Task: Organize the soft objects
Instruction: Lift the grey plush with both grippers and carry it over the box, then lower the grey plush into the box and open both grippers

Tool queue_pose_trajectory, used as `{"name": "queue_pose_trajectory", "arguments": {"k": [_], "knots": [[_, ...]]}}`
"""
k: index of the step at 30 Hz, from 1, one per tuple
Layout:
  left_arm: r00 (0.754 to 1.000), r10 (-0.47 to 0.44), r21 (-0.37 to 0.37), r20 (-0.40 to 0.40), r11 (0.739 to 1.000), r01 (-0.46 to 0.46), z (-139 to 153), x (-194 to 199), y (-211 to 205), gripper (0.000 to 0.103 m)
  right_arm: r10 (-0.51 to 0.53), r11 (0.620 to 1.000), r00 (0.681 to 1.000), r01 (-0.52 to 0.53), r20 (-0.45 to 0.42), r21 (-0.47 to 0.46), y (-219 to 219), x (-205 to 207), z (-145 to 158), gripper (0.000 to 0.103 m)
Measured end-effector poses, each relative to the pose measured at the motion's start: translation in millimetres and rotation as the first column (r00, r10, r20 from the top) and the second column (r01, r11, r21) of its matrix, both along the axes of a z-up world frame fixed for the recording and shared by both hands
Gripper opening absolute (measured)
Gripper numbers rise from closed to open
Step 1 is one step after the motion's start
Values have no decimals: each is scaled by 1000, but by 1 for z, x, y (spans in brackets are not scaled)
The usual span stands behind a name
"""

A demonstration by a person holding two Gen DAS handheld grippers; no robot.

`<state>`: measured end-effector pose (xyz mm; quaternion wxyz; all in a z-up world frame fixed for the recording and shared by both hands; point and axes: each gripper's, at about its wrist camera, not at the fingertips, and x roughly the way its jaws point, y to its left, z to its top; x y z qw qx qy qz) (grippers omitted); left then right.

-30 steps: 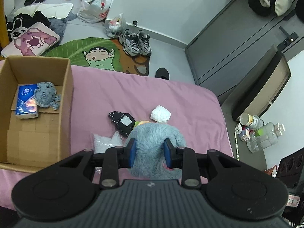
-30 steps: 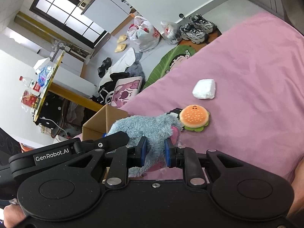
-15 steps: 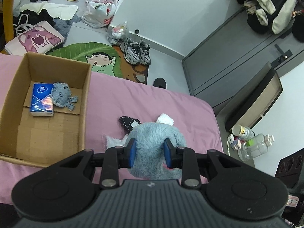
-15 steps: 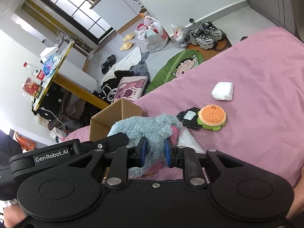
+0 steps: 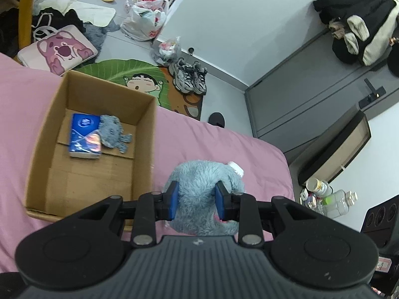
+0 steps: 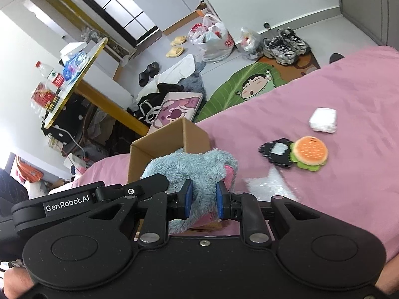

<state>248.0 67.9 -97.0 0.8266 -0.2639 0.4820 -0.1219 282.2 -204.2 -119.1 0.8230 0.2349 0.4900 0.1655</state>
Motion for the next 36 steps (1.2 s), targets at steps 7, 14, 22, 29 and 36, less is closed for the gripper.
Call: {"name": "queue_pose_trajectory", "arguments": {"k": [7, 14, 22, 29, 36], "knots": [[999, 38, -3, 6, 999, -38, 1, 4, 34, 29, 49, 999, 999, -49, 6, -17, 36, 10, 5, 20], [997, 73, 6, 6, 997, -73, 3, 10, 67, 29, 91, 996, 996, -91, 10, -16, 69, 21, 7, 20], [994, 106, 28, -11, 994, -106, -3, 16, 90, 29, 128, 992, 992, -128, -10, -11, 97, 30, 1, 20], [989, 143, 43, -45, 989, -141, -17, 18, 110, 29, 160, 987, 986, -161, -39, -19, 120, 37, -11, 20], [984, 160, 151, -75, 977, -148, -22, 27, 110, 31, 154, 987, 984, -157, -89, -19, 126, 41, -26, 41]]}}
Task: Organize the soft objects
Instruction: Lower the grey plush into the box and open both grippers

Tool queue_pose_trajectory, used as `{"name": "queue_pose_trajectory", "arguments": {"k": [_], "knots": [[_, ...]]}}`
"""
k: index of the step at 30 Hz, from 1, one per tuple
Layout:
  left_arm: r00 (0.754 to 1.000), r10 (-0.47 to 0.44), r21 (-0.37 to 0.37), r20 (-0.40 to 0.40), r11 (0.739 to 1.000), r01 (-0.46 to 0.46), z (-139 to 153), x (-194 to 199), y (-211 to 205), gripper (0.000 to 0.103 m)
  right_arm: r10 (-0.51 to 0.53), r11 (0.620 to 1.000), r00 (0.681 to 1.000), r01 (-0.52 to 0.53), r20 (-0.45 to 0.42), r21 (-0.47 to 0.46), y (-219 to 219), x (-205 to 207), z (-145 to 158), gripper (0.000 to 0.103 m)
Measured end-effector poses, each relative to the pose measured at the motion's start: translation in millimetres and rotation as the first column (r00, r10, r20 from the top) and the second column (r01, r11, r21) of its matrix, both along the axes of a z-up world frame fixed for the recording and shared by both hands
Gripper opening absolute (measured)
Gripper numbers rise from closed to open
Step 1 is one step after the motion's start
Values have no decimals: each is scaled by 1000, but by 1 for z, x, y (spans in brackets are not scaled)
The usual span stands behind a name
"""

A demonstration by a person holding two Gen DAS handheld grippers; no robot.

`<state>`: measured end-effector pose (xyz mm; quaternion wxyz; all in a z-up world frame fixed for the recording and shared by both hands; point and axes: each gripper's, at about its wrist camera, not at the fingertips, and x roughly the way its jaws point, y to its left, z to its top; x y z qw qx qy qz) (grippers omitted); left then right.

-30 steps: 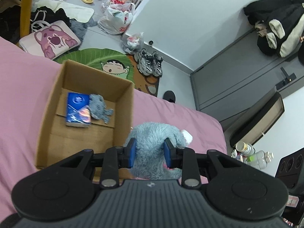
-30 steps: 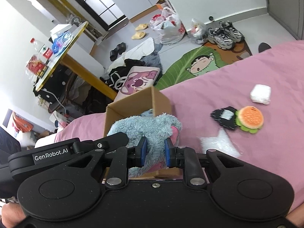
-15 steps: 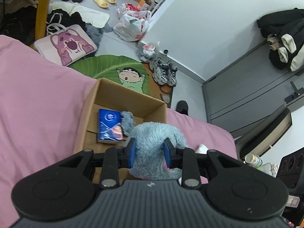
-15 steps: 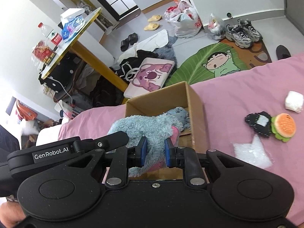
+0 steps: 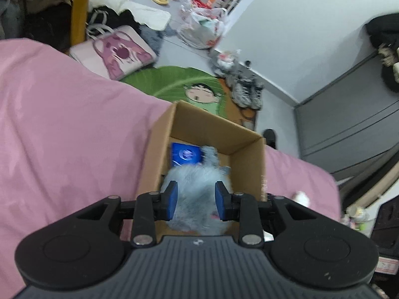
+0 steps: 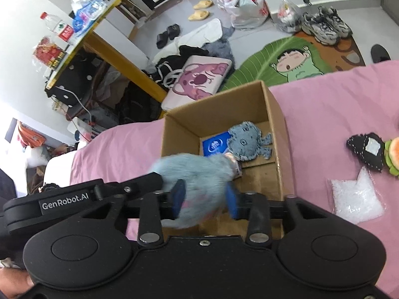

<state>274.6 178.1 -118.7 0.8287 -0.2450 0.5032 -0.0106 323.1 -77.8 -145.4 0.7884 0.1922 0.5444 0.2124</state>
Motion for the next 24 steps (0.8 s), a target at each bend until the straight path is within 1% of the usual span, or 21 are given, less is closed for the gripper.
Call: {"name": "queue_pose_trajectory", "arguments": {"k": [2, 3, 6, 8, 9, 11, 14, 17, 19, 21, 23, 24], "knots": [[1000, -17, 46, 11, 999, 16, 3, 0, -2, 34, 0, 1000, 1000, 0, -3, 9, -2, -1, 0, 44], [1000, -23, 56, 12, 998, 23, 5, 0, -4, 35, 0, 1000, 1000, 0, -5, 10, -3, -3, 0, 45], [1000, -26, 52, 7, 998, 26, 8, 0, -7, 44, -2, 1000, 1000, 2, -3, 6, -8, -6, 2, 47], [999, -35, 60, 15, 998, 34, 12, 0, -11, 52, -5, 1000, 1000, 5, -1, 7, -13, -9, 4, 48], [999, -41, 67, 23, 997, 40, 14, -1, -13, 54, -5, 1000, 1000, 5, 1, 7, -14, -8, 6, 49], [998, -48, 72, 32, 996, 46, 19, -1, -19, 65, -3, 1000, 1000, 3, 13, 7, -19, -13, 11, 50], [998, -50, 79, 42, 996, 46, 23, -4, -26, 76, -2, 1000, 999, 1, 39, 2, -26, -17, 19, 56], [996, -58, 92, 62, 994, 53, 29, -8, -35, 78, -5, 1000, 998, 5, 67, -4, -34, -21, 26, 64], [996, -65, 106, 68, 993, 58, 33, -9, -42, 79, -13, 1000, 996, 14, 85, -6, -41, -25, 30, 73], [995, -67, 116, 68, 992, 59, 37, -11, -48, 80, -19, 1000, 994, 21, 106, -16, -47, -29, 34, 79], [994, -74, 121, 74, 991, 65, 41, -12, -55, 86, -28, 999, 991, 33, 127, -35, -56, -33, 37, 81], [994, -78, 129, 78, 989, 67, 44, -13, -59, 87, -33, 999, 990, 38, 134, -35, -60, -35, 38, 82]]}}
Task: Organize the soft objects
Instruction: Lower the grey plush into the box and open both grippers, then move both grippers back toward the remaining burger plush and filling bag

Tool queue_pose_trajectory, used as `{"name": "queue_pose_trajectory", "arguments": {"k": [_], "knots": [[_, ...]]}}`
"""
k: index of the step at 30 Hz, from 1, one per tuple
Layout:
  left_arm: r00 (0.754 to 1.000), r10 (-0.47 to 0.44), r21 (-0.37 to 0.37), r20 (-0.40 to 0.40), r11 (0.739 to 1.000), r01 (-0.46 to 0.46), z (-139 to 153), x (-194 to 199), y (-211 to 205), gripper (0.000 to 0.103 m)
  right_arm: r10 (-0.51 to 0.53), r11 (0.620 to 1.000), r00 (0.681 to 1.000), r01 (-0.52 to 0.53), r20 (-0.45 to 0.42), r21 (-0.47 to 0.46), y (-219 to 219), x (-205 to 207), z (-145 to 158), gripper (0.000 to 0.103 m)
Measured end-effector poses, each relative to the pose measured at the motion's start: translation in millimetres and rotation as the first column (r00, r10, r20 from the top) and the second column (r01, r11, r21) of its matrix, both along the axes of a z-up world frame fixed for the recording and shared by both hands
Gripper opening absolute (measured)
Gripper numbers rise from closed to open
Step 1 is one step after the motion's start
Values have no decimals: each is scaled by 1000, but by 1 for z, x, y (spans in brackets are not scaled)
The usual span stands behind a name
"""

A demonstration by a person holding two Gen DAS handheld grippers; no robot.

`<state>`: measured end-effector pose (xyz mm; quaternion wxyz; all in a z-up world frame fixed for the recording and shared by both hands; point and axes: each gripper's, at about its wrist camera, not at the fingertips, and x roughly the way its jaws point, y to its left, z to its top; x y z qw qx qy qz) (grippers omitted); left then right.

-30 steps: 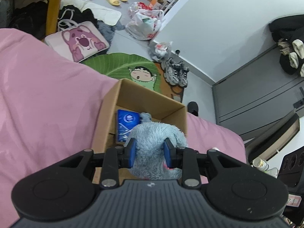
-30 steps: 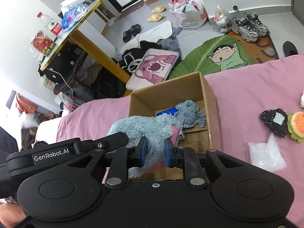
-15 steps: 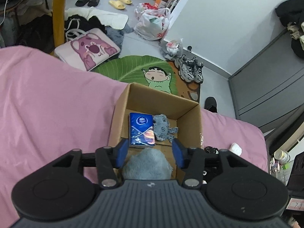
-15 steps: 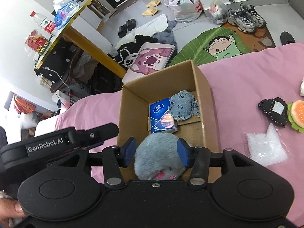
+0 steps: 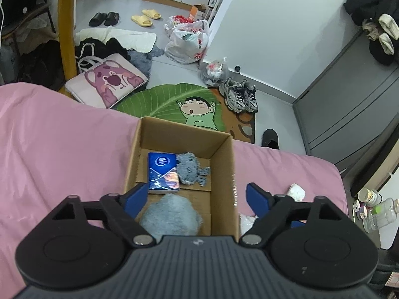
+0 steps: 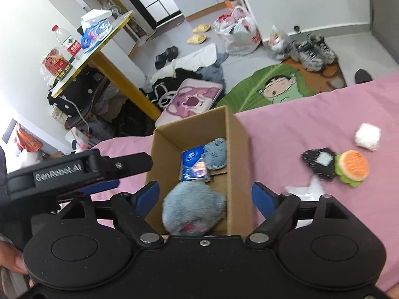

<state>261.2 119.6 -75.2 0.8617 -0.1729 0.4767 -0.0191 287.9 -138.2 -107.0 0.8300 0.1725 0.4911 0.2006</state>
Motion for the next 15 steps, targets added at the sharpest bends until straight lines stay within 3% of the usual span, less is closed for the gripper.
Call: {"name": "queue_pose_trajectory", "arguments": {"k": [15], "knots": [[998, -54, 67, 13, 996, 53, 16, -21, -75, 102, -53, 999, 998, 53, 46, -2, -72, -21, 8, 99]]}}
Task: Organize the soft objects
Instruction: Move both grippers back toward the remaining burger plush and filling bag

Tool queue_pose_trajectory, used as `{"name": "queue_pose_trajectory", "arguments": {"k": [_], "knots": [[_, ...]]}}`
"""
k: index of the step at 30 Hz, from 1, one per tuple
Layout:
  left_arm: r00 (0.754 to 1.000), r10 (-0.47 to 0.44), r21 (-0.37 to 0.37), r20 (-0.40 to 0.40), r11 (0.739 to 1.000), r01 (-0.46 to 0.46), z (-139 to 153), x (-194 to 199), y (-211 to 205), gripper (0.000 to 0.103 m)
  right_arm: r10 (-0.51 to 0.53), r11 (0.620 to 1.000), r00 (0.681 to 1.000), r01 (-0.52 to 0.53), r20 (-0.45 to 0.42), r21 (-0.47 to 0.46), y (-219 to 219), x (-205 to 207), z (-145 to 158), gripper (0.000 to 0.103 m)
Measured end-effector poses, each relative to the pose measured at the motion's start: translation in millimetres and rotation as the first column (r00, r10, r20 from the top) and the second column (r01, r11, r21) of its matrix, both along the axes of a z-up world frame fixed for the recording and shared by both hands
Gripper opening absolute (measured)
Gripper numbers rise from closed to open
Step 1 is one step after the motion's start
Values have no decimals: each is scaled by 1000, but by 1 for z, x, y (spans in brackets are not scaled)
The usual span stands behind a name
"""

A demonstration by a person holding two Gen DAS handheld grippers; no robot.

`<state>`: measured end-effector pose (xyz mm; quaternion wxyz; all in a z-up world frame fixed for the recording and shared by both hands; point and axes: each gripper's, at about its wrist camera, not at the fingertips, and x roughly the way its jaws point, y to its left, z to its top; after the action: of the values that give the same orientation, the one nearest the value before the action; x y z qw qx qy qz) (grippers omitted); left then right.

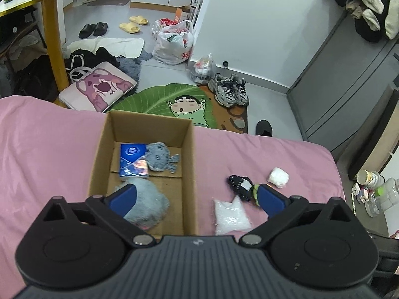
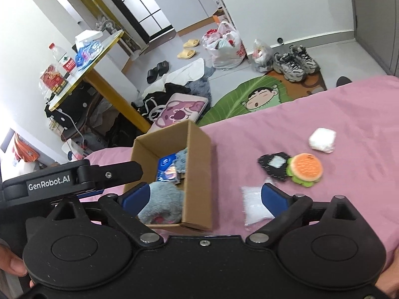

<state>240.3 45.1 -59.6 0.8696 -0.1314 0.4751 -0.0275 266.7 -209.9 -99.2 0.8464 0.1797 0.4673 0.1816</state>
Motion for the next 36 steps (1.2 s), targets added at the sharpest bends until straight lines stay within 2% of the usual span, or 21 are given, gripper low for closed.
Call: {"name": "queue_pose_trajectory", "arguments": {"k": [3, 6, 16, 30, 36], "knots": [[1000, -9, 8, 11, 1000, 9, 3, -2, -12, 102, -19, 1000, 1000, 19, 12, -11, -15, -5, 0, 103], [999, -25, 31, 25, 999, 24, 4, -5, -25, 102, -33, 999, 999, 33, 14, -8, -32, -9, 0, 103], [998, -45, 26, 43, 999, 44, 6, -18, -65, 102, -74, 997, 997, 75, 24, -17, -80, -18, -2, 103], [998, -61, 104, 23, 993, 58, -1, -16, -109, 102, -90, 995, 996, 90, 1, -35, -131, -15, -15, 103], [999, -53, 144, -12, 988, 54, -9, -8, -121, 102, -86, 996, 996, 86, -1, -17, -148, -11, -23, 103]]}}
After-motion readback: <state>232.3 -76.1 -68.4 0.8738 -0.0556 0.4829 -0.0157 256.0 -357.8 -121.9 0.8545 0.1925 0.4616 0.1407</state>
